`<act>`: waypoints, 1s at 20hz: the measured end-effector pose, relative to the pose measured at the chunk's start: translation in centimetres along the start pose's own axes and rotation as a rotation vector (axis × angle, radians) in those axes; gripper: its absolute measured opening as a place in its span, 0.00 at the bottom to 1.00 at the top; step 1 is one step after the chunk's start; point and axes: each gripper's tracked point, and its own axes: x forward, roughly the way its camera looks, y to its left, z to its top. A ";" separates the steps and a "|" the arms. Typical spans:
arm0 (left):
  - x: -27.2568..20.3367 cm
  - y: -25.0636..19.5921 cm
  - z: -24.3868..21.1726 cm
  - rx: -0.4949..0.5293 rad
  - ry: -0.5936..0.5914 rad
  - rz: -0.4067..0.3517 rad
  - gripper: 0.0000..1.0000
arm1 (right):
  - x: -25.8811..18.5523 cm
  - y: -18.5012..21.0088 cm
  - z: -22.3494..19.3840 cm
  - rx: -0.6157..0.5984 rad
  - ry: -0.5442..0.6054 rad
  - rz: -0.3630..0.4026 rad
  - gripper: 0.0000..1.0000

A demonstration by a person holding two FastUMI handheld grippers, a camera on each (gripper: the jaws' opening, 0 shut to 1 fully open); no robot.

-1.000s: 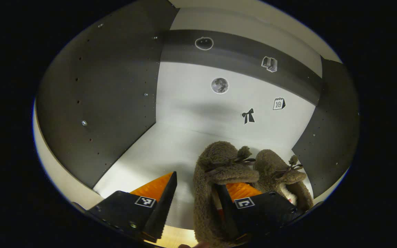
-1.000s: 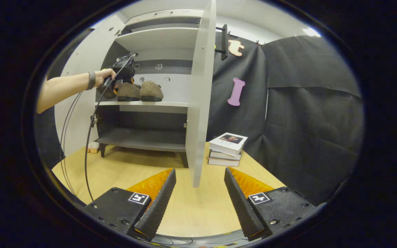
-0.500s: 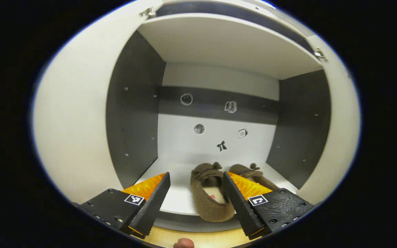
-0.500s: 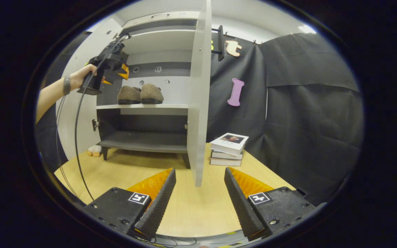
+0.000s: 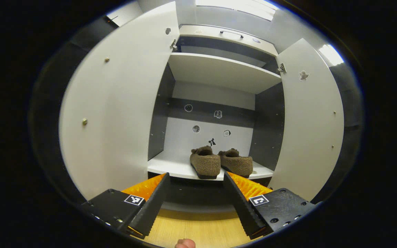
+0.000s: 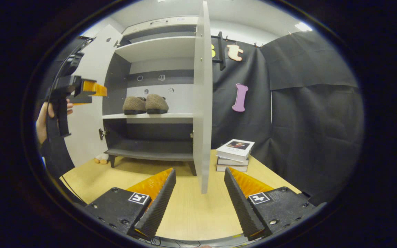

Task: Grab one shoe with the right hand and put it into the shoe cabinet, grab the other shoe with the left hand and put it into the shoe cabinet; then close the right door with the right hand and the left door with the left hand.

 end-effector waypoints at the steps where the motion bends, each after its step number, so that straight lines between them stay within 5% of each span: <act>1: -1.2 0.2 -0.9 0.003 0.005 0.015 0.94 | 0.0 0.2 0.3 0.000 -0.006 0.010 0.90; 9: -7.8 -2.3 -5.3 0.058 -0.002 -0.007 0.95 | -1.8 1.6 2.1 0.077 -0.038 0.080 0.93; 13: -8.5 -4.3 -5.3 0.079 -0.003 -0.056 0.95 | -3.6 -3.7 10.3 0.149 -0.170 0.017 0.97; 20: -9.0 -5.9 -6.6 0.073 0.028 -0.137 0.95 | 0.1 -15.4 23.4 0.013 -0.253 -0.122 0.98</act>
